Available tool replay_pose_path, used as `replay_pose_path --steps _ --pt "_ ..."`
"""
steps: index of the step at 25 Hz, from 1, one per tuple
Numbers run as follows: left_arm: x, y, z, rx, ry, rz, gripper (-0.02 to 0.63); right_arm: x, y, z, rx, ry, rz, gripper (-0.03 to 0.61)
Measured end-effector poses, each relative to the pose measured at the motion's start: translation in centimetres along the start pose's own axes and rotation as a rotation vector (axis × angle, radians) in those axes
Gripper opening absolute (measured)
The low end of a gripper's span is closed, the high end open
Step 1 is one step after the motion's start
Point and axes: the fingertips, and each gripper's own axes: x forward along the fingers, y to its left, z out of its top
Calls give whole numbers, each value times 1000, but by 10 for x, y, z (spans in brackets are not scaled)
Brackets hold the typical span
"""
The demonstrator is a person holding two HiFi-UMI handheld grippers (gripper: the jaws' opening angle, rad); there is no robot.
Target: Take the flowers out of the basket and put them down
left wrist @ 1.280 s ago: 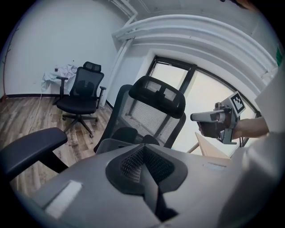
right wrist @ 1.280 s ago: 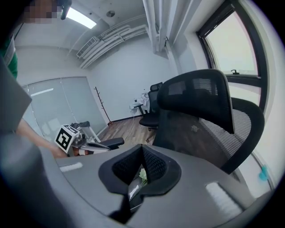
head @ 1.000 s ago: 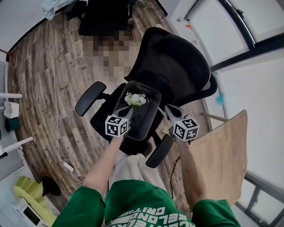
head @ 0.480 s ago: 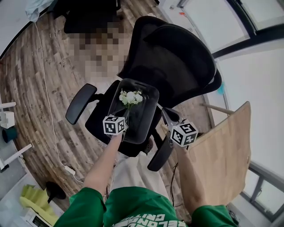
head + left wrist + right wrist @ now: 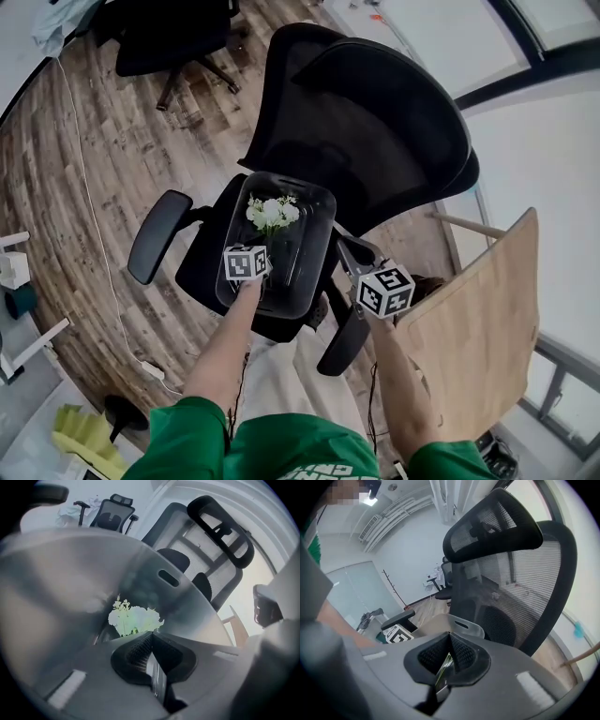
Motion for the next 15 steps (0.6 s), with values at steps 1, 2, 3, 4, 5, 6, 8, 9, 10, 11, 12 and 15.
replay_pose_path --steps 1,2,3,4,5,6,8,9,10,11,12,15 --pt "6 4 -4 -26 8 1 18 5 0 -4 -1 7 4 6" --pt "11 7 -9 -45 22 0 50 10 1 -8 -4 15 7 6" --pt "16 10 -15 -51 38 1 72 13 1 -10 -6 20 10 6" --pt "19 13 -18 -46 53 6 72 16 2 -12 -7 23 14 6" --pt "23 15 -22 -40 66 14 79 19 3 -12 -6 23 19 6" --pt "27 18 -26 -40 76 21 91 21 3 -13 -5 23 23 6" --pt "38 24 -33 -57 91 33 115 23 1 -15 1 22 26 6" --pt "43 27 -36 -66 95 37 129 23 1 -16 6 21 26 6" --pt "48 31 -38 -74 97 40 143 24 1 -16 10 19 27 6" --pt "52 35 -40 -80 97 42 153 24 2 -16 13 17 30 6" --pt "56 39 -42 -85 97 45 156 23 4 -15 12 15 35 6" --pt "67 48 -49 -97 106 50 185 24 5 -14 1 11 44 6"
